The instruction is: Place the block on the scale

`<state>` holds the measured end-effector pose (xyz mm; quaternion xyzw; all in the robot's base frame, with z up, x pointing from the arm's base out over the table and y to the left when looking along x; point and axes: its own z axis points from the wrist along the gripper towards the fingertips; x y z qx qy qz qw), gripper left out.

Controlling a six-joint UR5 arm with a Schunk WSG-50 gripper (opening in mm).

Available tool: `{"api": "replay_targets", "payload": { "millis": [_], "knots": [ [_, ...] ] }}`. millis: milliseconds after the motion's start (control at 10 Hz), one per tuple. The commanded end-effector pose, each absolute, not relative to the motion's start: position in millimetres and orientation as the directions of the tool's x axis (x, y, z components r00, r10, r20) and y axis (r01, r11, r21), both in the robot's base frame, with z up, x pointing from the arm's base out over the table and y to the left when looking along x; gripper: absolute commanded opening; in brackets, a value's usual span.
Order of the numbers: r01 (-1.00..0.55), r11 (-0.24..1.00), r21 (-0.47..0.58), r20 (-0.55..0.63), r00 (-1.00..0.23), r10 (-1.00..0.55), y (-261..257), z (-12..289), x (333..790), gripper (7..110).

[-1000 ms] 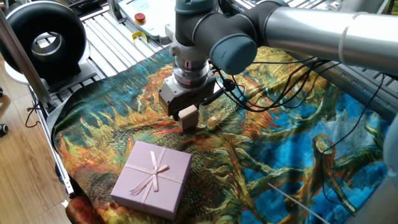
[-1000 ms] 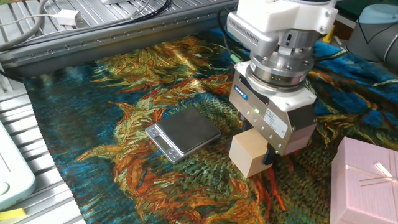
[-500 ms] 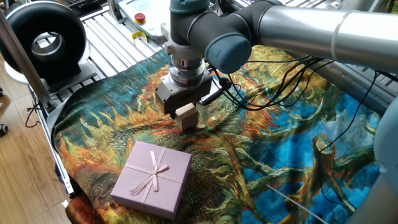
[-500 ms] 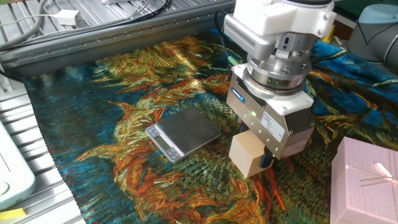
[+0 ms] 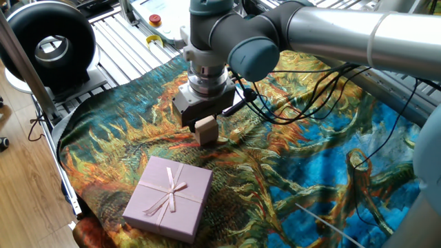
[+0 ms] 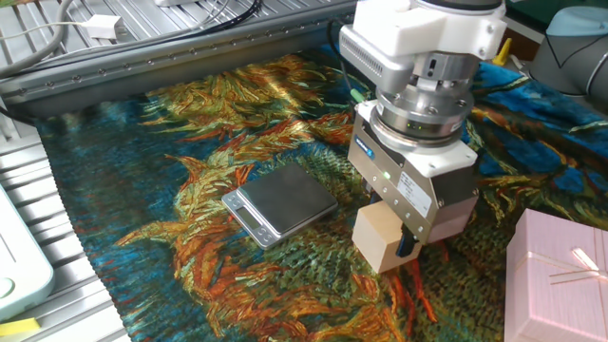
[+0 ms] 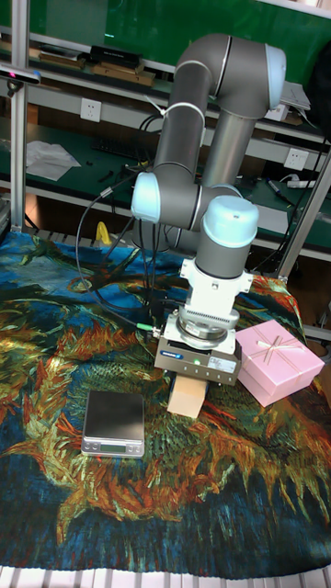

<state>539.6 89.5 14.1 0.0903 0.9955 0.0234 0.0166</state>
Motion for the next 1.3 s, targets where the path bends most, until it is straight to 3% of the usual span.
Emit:
{"api": "replay_targets", "payload": {
  "millis": [0,600,1200],
  "knots": [
    [0.202,0.979,0.043,-0.021,-0.979,0.203,83.3,15.1,537.6,7],
    [0.249,0.968,-0.003,-0.033,-0.968,0.249,87.3,24.6,542.6,7],
    [0.251,0.968,0.025,-0.037,-0.967,0.251,82.3,59.4,550.9,7]
  ]
}}
